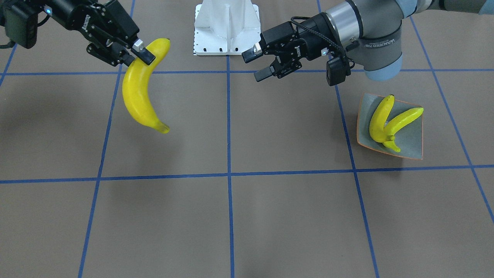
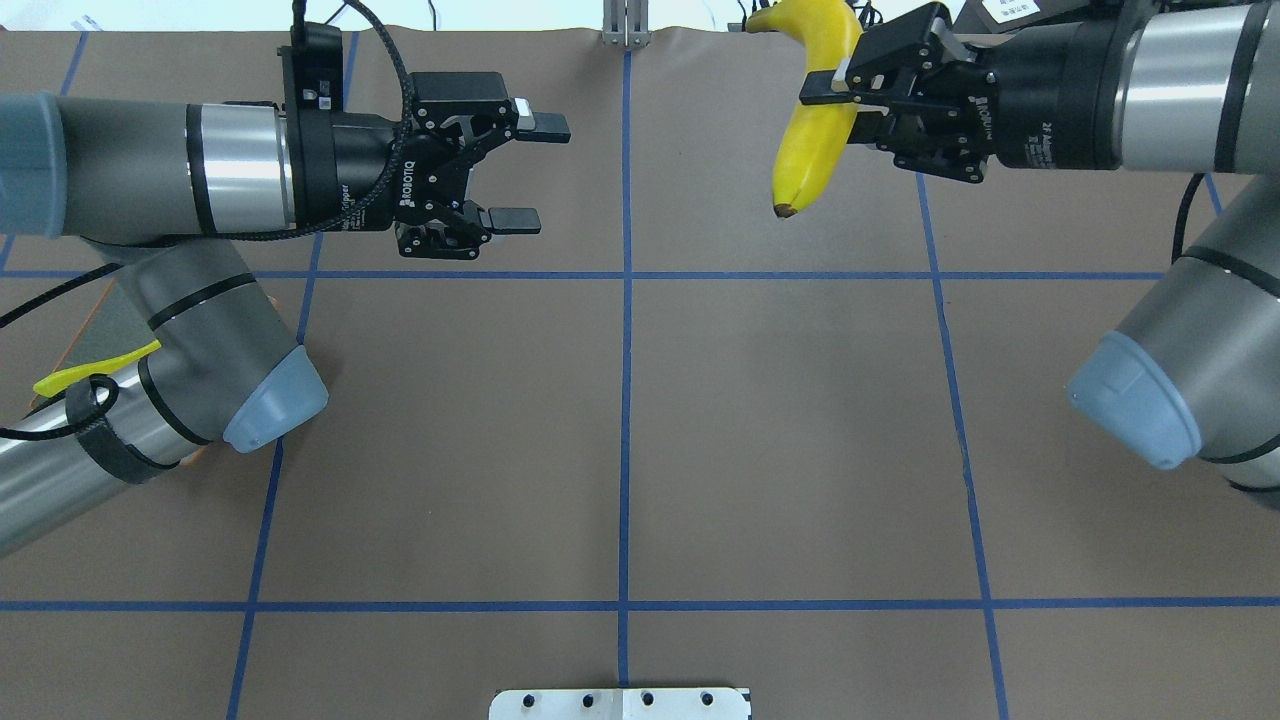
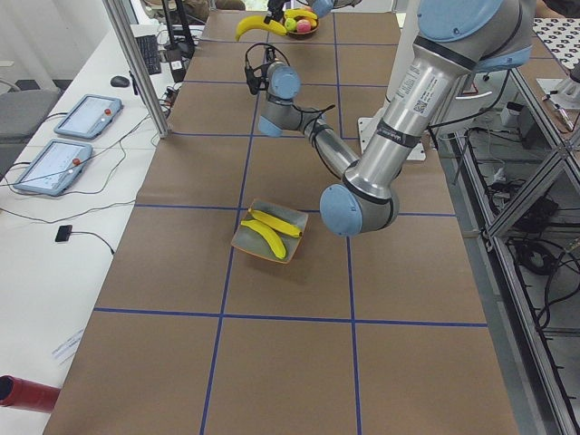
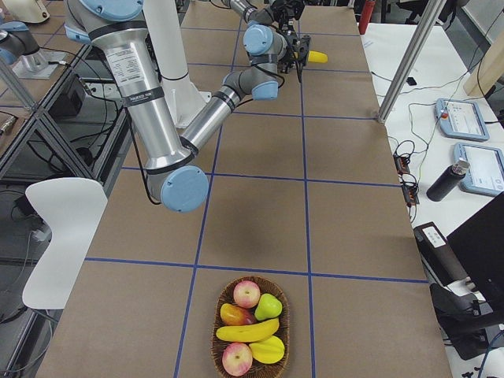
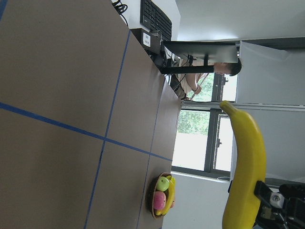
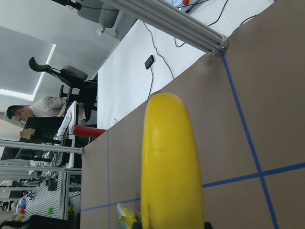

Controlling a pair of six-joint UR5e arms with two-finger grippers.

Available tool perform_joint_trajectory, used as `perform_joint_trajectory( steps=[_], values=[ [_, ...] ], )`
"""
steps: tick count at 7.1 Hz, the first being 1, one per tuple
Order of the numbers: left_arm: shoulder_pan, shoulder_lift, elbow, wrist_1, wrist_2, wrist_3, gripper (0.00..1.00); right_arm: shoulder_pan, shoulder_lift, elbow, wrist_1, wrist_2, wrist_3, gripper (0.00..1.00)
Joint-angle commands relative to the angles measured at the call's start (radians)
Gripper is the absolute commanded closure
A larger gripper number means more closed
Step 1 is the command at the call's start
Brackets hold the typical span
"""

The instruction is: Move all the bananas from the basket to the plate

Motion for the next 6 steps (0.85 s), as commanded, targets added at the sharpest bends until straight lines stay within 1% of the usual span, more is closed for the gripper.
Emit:
perform_joint_trajectory(
  steps=[1, 2, 4, 5, 6],
  values=[
    [-0.001, 0.000, -0.002, -0.002, 0.001, -0.061, 0.00, -0.185, 0.037, 0.014, 0.025, -0.222, 0.011, 1.00],
    [-0.001, 0.000, -0.003, -0.002, 0.007, -0.080, 0.00, -0.261, 0.063, 0.022, 0.025, -0.307, 0.011, 1.00],
    [0.000, -0.002, -0.005, -0.005, 0.013, -0.107, 0.00, -0.429, 0.095, 0.023, 0.031, -0.516, 0.001, 1.00],
    [0.000, -0.002, -0.009, -0.005, 0.013, -0.111, 0.00, -0.465, 0.109, 0.022, 0.031, -0.549, -0.001, 1.00],
    [0.000, 0.000, -0.014, -0.006, 0.012, -0.130, 0.00, -0.484, 0.111, 0.019, 0.031, -0.561, -0.010, 1.00]
  ],
)
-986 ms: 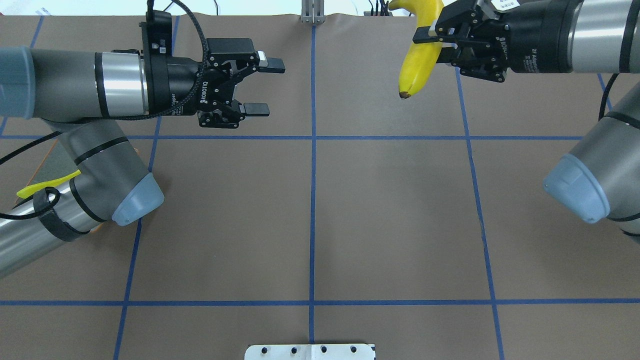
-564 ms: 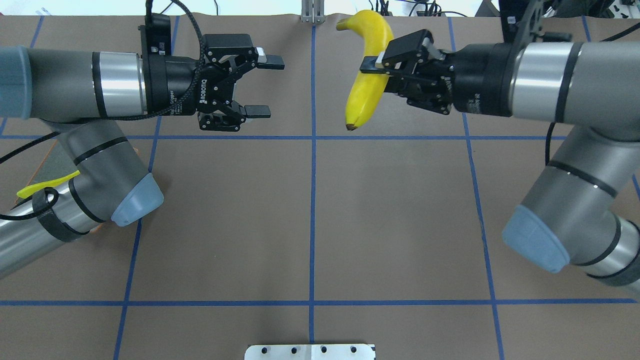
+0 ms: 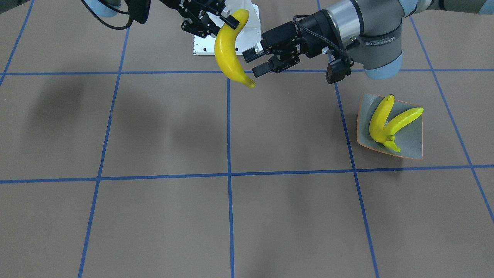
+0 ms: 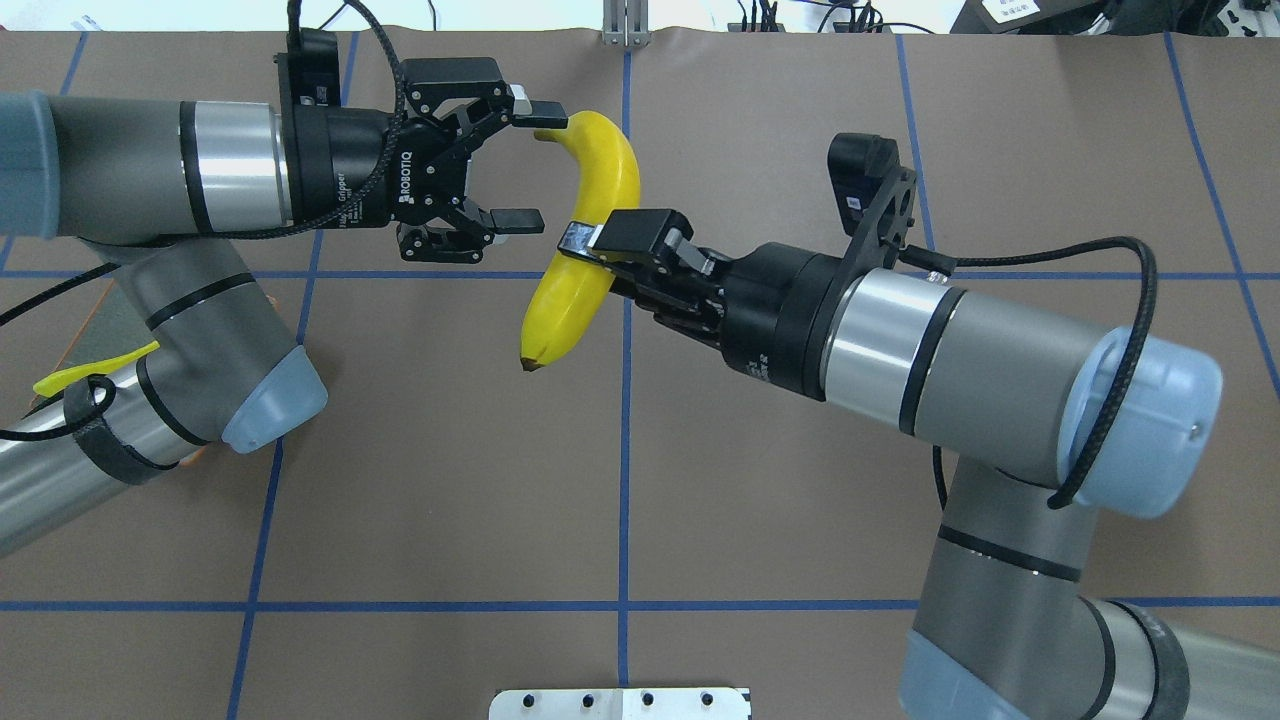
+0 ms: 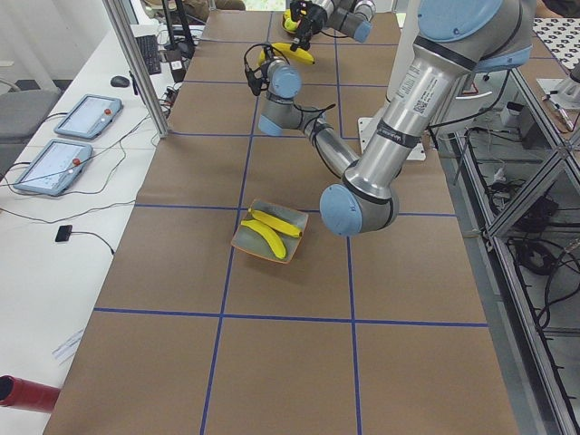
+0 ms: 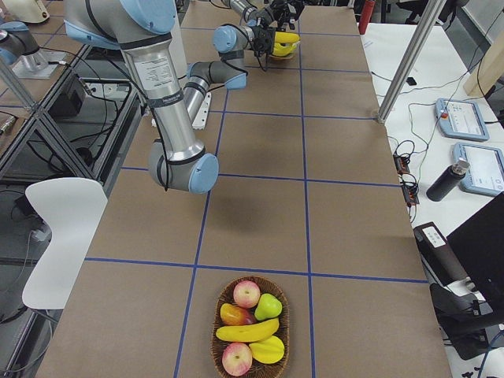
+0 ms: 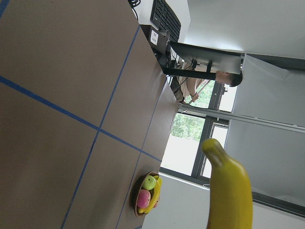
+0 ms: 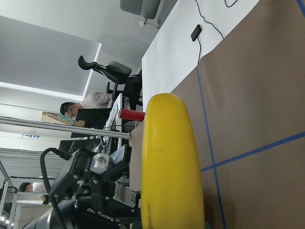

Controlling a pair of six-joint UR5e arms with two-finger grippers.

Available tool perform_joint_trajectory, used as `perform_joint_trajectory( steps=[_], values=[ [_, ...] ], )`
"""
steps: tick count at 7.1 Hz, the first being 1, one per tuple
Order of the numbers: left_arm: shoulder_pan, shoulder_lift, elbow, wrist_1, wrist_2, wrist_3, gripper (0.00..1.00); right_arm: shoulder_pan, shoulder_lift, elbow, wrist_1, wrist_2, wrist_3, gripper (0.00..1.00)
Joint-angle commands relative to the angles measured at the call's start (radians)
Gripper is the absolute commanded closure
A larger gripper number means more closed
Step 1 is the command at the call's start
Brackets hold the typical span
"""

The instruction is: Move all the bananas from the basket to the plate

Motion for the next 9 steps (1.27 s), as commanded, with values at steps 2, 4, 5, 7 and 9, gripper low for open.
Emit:
perform_joint_trajectory(
  steps=[2, 4, 5, 7, 9],
  values=[
    [0.015, 0.001, -0.042, -0.001, -0.001, -0.020, 0.00, -0.069, 0.010, -0.007, 0.000, -0.069, -0.013, 1.00],
    [0.048, 0.001, -0.044, -0.003, -0.001, -0.019, 0.01, -0.080, 0.013, -0.006, 0.000, -0.084, -0.015, 1.00],
    [0.060, 0.003, -0.044, -0.004, 0.001, -0.019, 0.03, -0.080, 0.015, -0.006, 0.000, -0.084, -0.015, 1.00],
    [0.066, 0.001, -0.048, -0.009, 0.001, -0.017, 0.68, -0.080, 0.015, -0.006, 0.000, -0.084, -0.026, 1.00],
    [0.066, 0.006, -0.044, -0.023, -0.001, -0.014, 1.00, -0.082, 0.015, -0.003, 0.002, -0.083, -0.059, 0.01]
  ],
)
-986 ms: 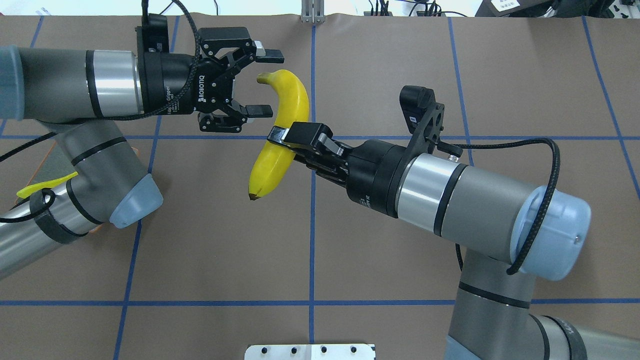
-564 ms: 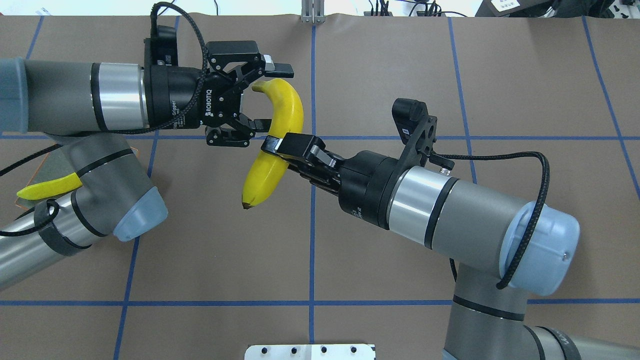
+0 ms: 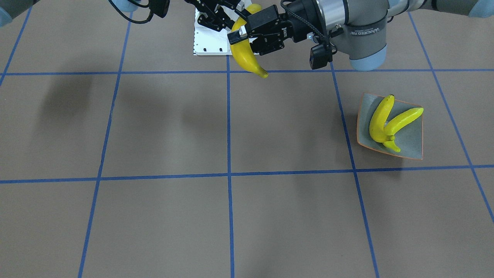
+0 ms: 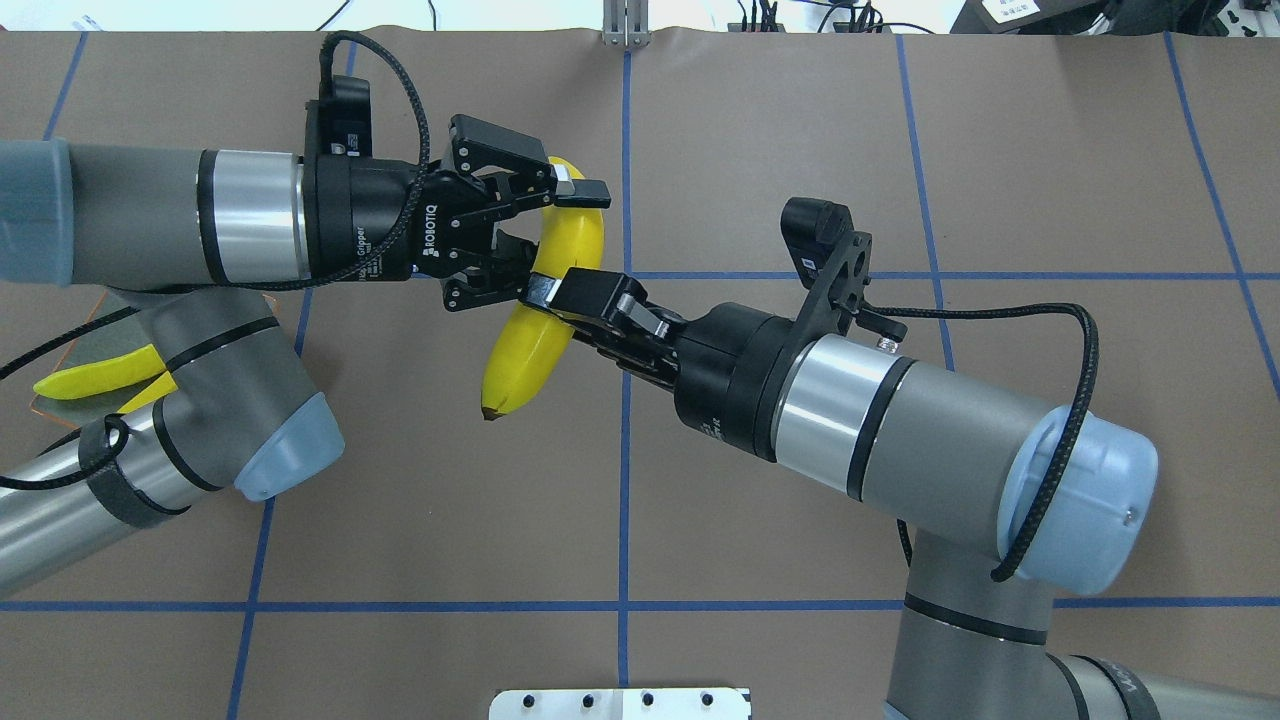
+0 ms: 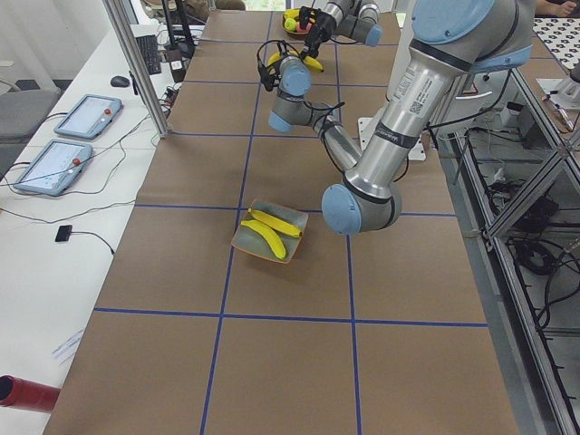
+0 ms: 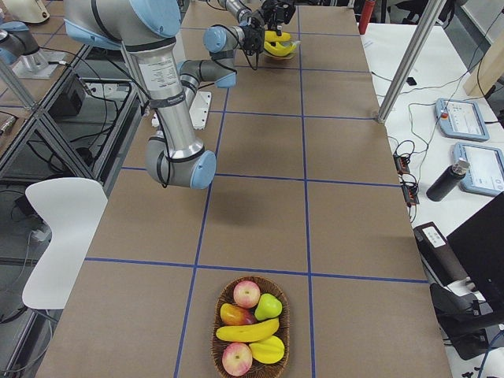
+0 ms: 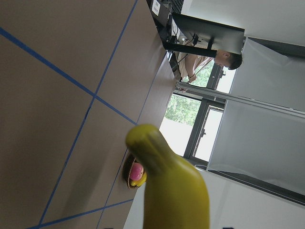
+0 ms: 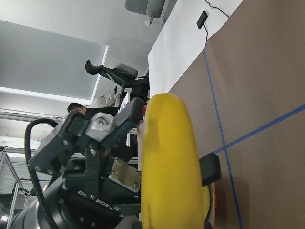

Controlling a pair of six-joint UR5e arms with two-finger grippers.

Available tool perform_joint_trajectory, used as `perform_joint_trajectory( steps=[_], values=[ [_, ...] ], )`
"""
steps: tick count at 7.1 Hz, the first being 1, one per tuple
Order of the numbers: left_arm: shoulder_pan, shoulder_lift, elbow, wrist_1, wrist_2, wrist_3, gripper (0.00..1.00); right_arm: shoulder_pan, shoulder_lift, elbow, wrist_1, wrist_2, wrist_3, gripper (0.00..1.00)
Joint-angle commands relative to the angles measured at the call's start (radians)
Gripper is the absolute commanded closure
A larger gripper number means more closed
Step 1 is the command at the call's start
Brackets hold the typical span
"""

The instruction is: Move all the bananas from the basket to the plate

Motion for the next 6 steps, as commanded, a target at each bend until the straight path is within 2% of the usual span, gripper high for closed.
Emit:
perform_joint_trajectory(
  steps=[1, 3, 4, 5, 6],
  values=[
    [0.001, 0.005, 0.002, -0.005, -0.001, 0.000, 1.00, -0.001, 0.002, 0.005, 0.001, 0.000, -0.058, 0.00],
    [0.001, 0.011, 0.002, -0.004, -0.001, 0.009, 1.00, 0.012, -0.008, 0.043, -0.001, 0.011, -0.076, 0.00],
    [-0.004, 0.019, 0.002, -0.004, -0.006, 0.019, 1.00, 0.063, -0.022, 0.048, -0.010, 0.058, -0.084, 0.00],
    [-0.008, 0.042, 0.002, -0.004, -0.012, 0.034, 1.00, 0.150, -0.052, 0.047, -0.059, 0.144, -0.084, 0.00],
    [-0.010, 0.090, -0.004, -0.002, -0.014, 0.108, 1.00, 0.239, -0.074, 0.045, -0.170, 0.218, -0.084, 0.00]
  ],
)
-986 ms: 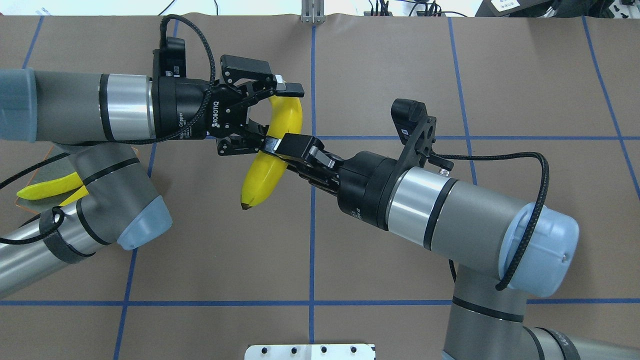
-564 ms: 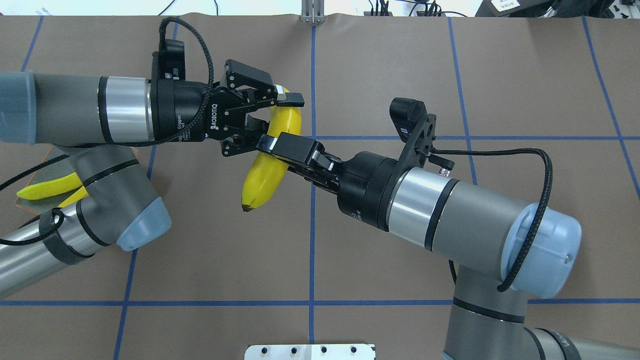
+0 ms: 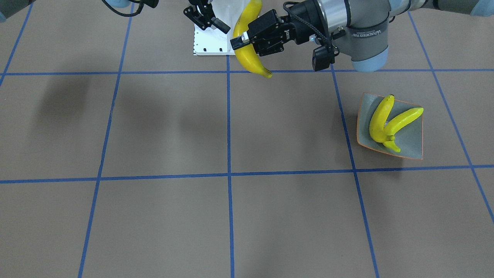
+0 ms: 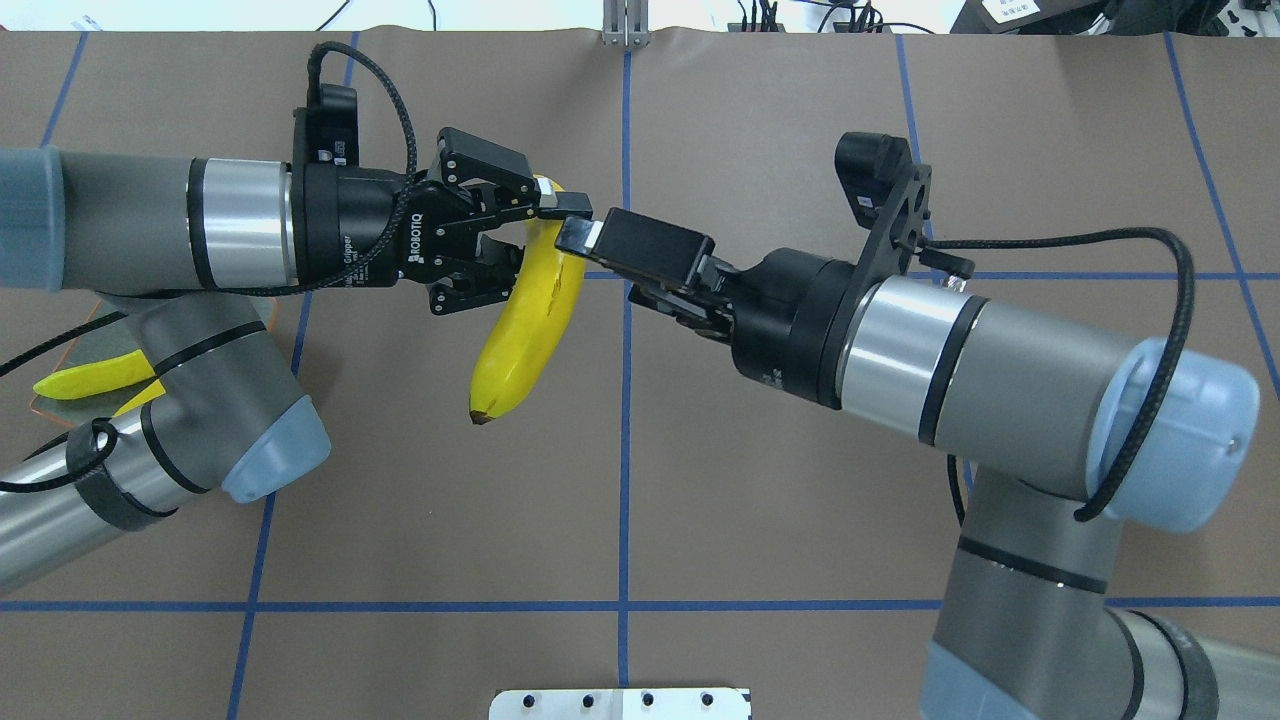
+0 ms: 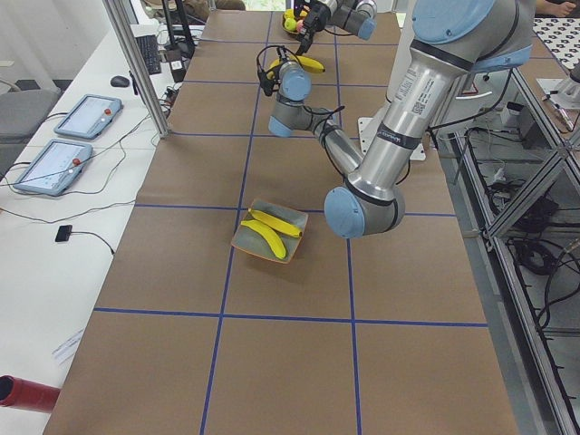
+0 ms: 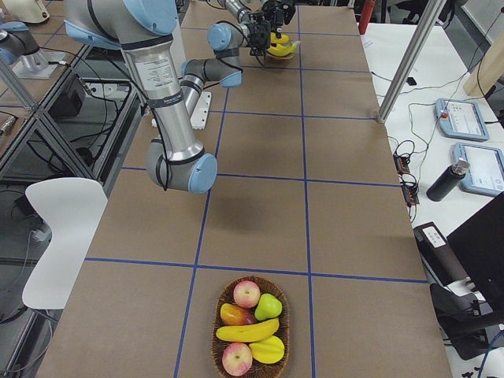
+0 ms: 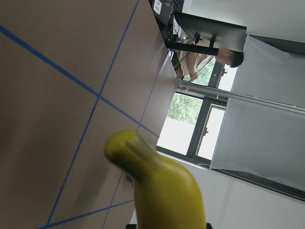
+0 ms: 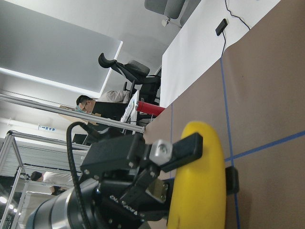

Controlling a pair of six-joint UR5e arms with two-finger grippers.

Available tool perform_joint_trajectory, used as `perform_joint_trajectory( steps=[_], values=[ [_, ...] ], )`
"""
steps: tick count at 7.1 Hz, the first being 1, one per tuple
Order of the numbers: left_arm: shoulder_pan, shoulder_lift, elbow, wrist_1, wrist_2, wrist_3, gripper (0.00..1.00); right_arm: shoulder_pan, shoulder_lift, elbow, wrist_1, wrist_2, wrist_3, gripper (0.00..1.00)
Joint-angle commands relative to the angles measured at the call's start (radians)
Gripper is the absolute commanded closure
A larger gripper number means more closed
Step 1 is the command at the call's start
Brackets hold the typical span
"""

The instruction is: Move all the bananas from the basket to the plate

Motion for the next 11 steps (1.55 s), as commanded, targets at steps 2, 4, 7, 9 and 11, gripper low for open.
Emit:
perform_joint_trajectory(
  steps=[2, 4, 7, 9, 11],
  values=[
    [-0.055, 0.168, 0.000, 0.018, -0.080, 0.259, 1.00, 0.299, -0.031, -0.021, -0.380, 0.288, -0.014, 0.00],
    [-0.116, 0.279, 0.024, 0.024, -0.117, 0.456, 1.00, 0.410, -0.107, -0.041, -0.495, 0.396, -0.168, 0.00],
    [-0.153, 0.408, 0.041, 0.095, -0.125, 0.791, 1.00, 0.569, -0.230, -0.081, -0.637, 0.471, -0.507, 0.00],
    [-0.195, 0.486, 0.086, 0.093, -0.126, 1.003, 1.00, 0.689, -0.302, -0.142, -0.635, 0.540, -0.749, 0.00],
    [-0.199, 0.516, 0.136, 0.093, -0.125, 1.126, 1.00, 0.781, -0.344, -0.204, -0.631, 0.597, -0.935, 0.00]
  ],
)
